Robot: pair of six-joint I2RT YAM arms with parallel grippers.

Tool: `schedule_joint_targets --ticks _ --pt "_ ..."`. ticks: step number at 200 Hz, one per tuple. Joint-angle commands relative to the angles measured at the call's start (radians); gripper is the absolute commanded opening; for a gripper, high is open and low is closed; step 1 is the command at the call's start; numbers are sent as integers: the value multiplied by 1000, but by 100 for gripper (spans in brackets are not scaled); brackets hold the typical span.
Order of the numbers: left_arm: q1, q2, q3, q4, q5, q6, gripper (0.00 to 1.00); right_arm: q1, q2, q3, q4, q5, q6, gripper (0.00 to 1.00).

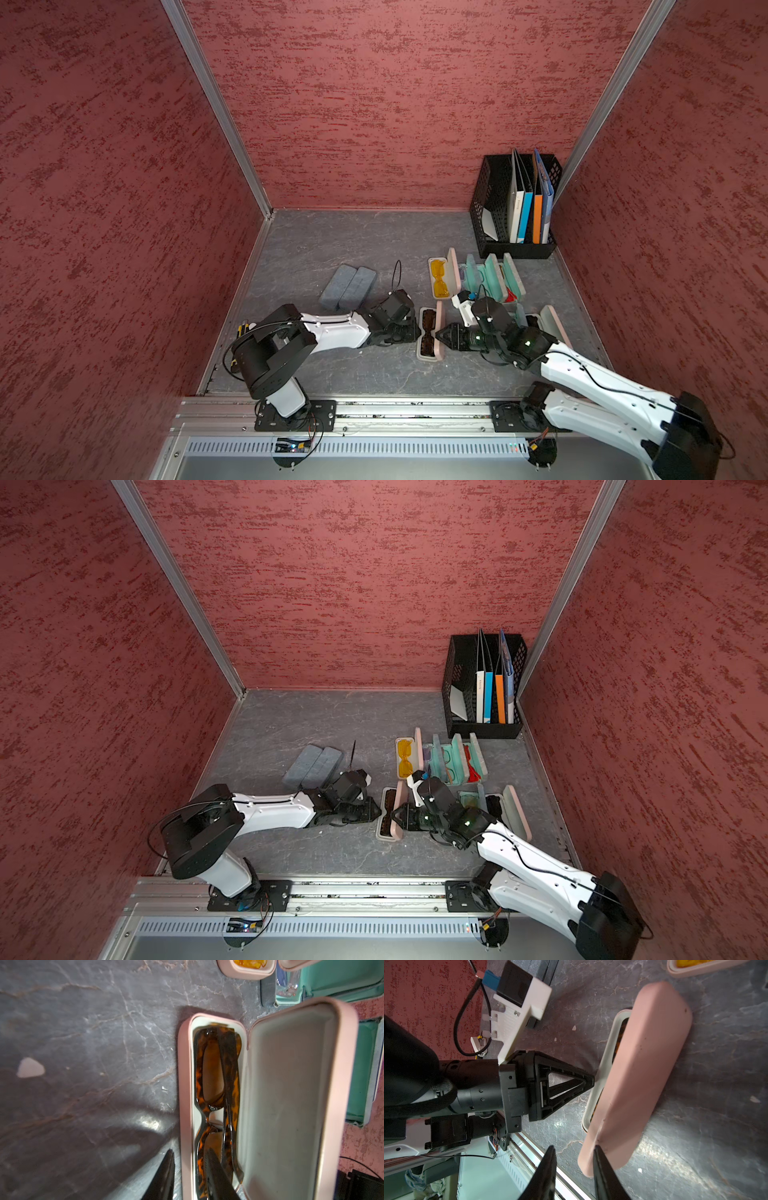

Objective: Close the glasses case
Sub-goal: Close the glasses case at the center of the board.

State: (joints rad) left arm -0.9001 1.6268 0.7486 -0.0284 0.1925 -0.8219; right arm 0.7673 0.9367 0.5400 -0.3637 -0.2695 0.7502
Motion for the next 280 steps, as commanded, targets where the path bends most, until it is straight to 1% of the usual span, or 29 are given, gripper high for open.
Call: schedule_joint_targets --ticks 1,26,44,63,79,101,119,148,173,280 --pt "-5 25 20 6 -4 12 26 -5 21 -11 47 -11 -9 31" --pt "-6 33 19 16 -2 12 23 -6 57 -6 51 -7 -20 30" --pt "-6 33 17 15 -5 12 23 -6 79 7 32 4 -26 29" --pt "-6 33 15 21 -4 8 22 -6 86 5 38 7 -22 28" --pt "-5 38 14 22 -4 6 20 -6 91 6 37 12 -26 28" --pt "-7 43 14 26 -3 4 19 -6 102 15 28 19 -37 28" --pt "-8 47 12 32 -1 1 17 -8 112 18 31 22 -42 28" --pt "-12 56 13 49 2 -3 16 -10 136 18 39 18 -47 28" --pt "-17 68 18 60 11 -5 13 -10 149 15 56 13 -51 28" --pt "-37 67 11 79 -12 -28 12 -10 198 5 100 -9 -55 28"
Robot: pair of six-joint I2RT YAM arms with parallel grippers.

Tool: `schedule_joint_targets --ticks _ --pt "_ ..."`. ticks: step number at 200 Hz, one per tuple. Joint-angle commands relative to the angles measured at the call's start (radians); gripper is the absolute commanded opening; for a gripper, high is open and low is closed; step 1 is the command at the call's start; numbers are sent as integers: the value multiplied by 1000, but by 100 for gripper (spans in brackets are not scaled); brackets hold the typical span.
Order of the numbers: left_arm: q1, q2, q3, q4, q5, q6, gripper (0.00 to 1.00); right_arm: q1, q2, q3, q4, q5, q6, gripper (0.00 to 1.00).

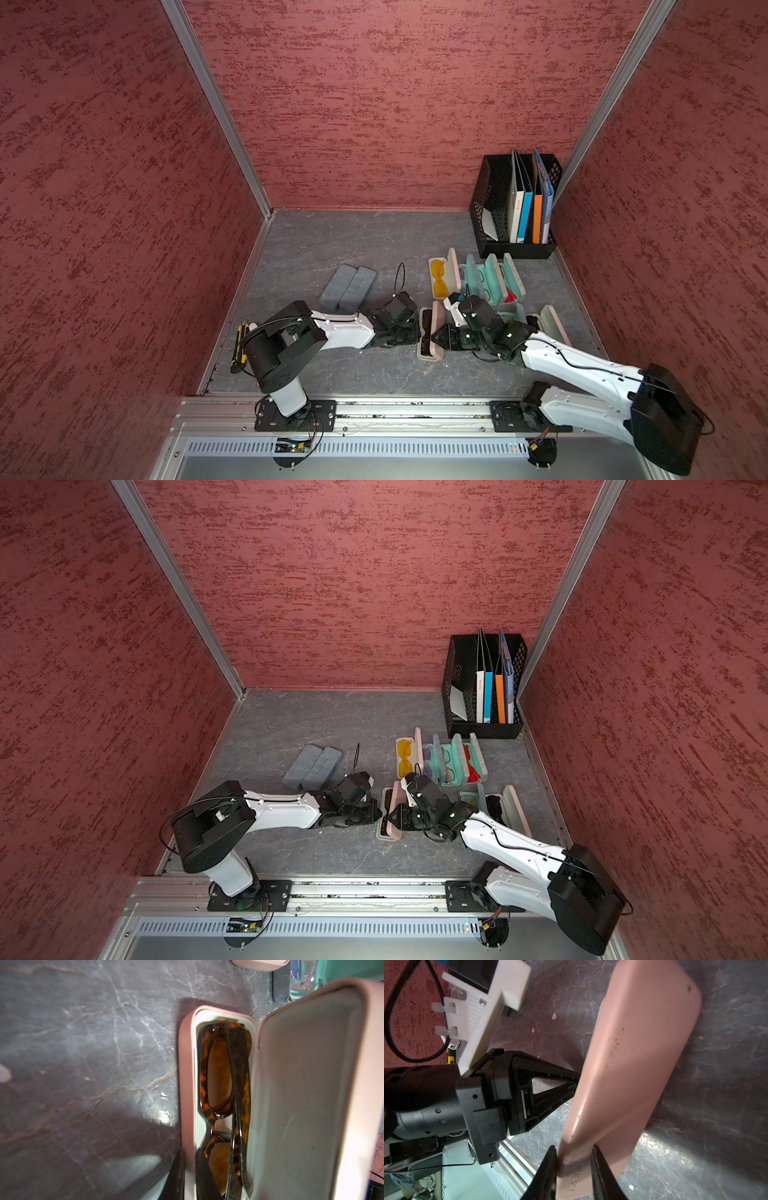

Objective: Close the glasses case
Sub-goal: Close the glasses case at the center of the board.

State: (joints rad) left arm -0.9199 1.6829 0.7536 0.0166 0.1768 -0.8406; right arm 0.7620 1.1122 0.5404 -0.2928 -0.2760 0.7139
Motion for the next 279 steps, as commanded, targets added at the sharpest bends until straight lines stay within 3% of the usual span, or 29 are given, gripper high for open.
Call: schedule_joint_targets --ticks 1,279 --pt "-18 11 6 34 4 -10 12 -4 23 4 29 -3 -20 28" --pt "-30 14 -9 63 -5 -15 10 -4 84 -10 86 -38 -15 27"
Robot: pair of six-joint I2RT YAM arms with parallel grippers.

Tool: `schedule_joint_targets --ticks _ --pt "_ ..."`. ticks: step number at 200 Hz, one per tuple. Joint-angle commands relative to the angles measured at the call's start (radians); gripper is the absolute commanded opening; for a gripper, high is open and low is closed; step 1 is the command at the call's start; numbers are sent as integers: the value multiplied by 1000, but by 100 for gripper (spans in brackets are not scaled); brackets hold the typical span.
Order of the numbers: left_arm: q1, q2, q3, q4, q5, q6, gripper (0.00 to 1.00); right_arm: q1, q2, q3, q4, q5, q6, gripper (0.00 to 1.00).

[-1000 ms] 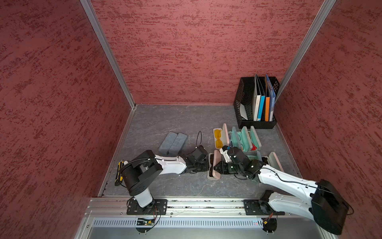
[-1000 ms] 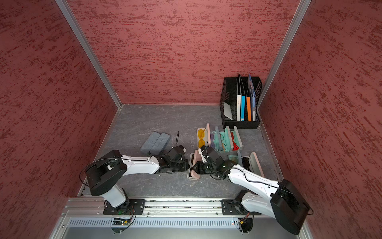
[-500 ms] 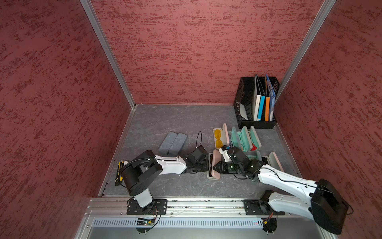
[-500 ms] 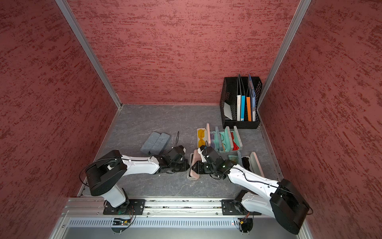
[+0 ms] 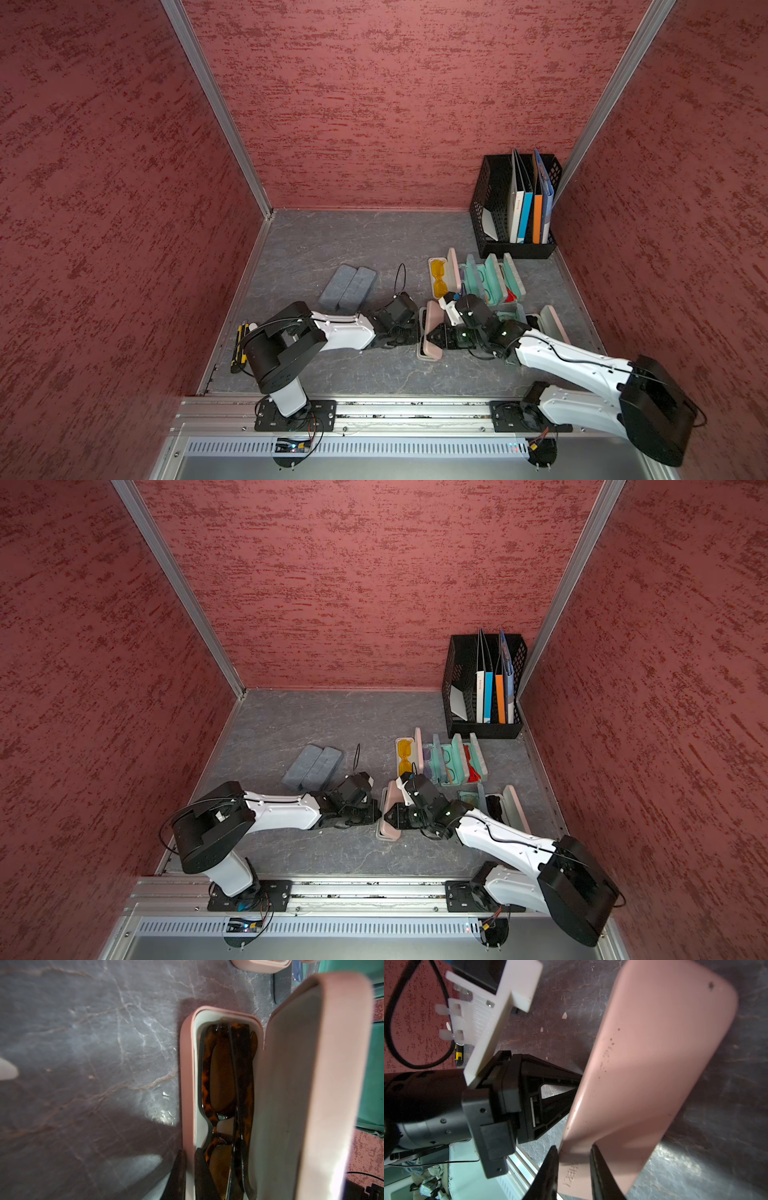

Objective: Close the glasses case
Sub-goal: Close the glasses case at the center of the board.

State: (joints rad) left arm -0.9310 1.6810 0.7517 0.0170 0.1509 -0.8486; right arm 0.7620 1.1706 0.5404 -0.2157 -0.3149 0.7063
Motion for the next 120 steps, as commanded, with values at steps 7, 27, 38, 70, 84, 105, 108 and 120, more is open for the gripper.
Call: schedule_joint_targets --ticks 7,27,38,70,84,105,108,120 --pt "-19 16 -9 65 22 -9 10 -5 28 -11 11 2 -7 27" --pt "-19 16 -11 68 21 -10 10 -4 38 -16 19 -2 -5 27" --pt "-20 15 -11 69 23 -10 10 -4 41 -17 22 -4 -4 27" --pt "-19 17 -10 68 24 -10 10 -5 46 -20 30 -6 -2 27" --pt "-19 16 -11 71 24 -10 10 -4 49 -20 32 -7 -4 27" --pt "-19 17 -11 72 23 -10 10 -4 58 -19 39 -10 -4 27" --pt "-19 17 -11 73 24 -10 10 -5 60 -19 41 -13 -3 27" --pt "-19 17 -12 74 24 -10 10 -5 72 -22 48 -15 -2 27"
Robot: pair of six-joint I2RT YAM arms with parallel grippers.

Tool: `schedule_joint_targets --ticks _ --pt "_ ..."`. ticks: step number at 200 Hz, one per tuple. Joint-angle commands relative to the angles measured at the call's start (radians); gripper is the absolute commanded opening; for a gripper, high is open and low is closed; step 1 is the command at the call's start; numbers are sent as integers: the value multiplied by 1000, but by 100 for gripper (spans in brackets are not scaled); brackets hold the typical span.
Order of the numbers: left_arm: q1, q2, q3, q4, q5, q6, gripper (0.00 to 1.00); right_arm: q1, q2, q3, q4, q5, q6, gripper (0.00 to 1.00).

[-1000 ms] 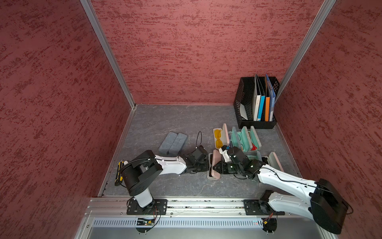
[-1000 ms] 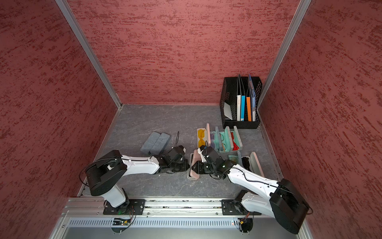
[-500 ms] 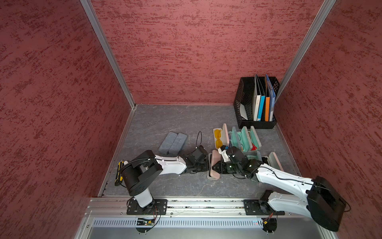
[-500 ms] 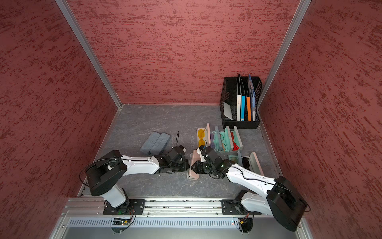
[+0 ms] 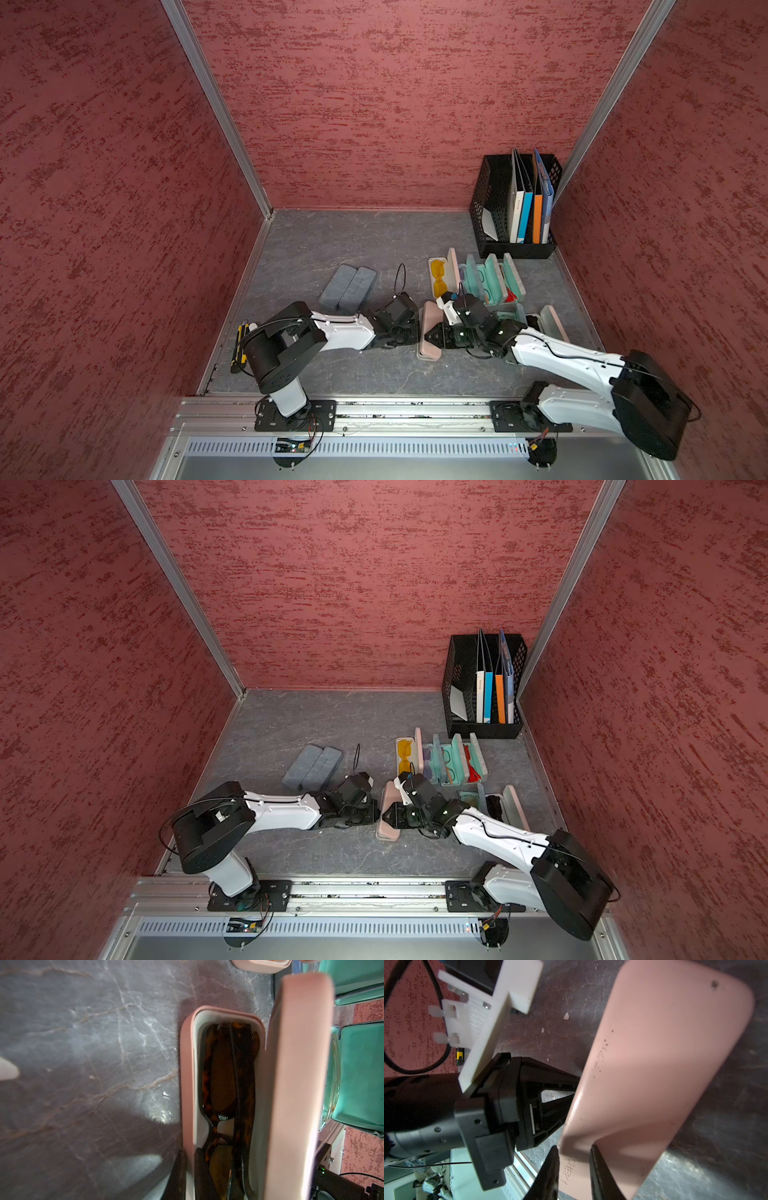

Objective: Close the glasses case
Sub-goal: Close the glasses case at the center of the board.

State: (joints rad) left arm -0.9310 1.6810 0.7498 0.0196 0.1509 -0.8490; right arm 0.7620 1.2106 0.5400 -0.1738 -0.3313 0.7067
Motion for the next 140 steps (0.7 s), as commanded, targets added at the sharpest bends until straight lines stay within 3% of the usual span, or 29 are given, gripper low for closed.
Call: schedule_joint_targets --ticks 1,100,140 --pt "-19 17 -10 71 24 -11 10 -5 33 -21 7 1 -2 27" --pt "-19 1 -19 71 19 -12 10 -4 101 -6 44 -16 1 28" --pt "-17 -36 -29 77 20 -24 18 -4 83 10 15 -2 -8 33"
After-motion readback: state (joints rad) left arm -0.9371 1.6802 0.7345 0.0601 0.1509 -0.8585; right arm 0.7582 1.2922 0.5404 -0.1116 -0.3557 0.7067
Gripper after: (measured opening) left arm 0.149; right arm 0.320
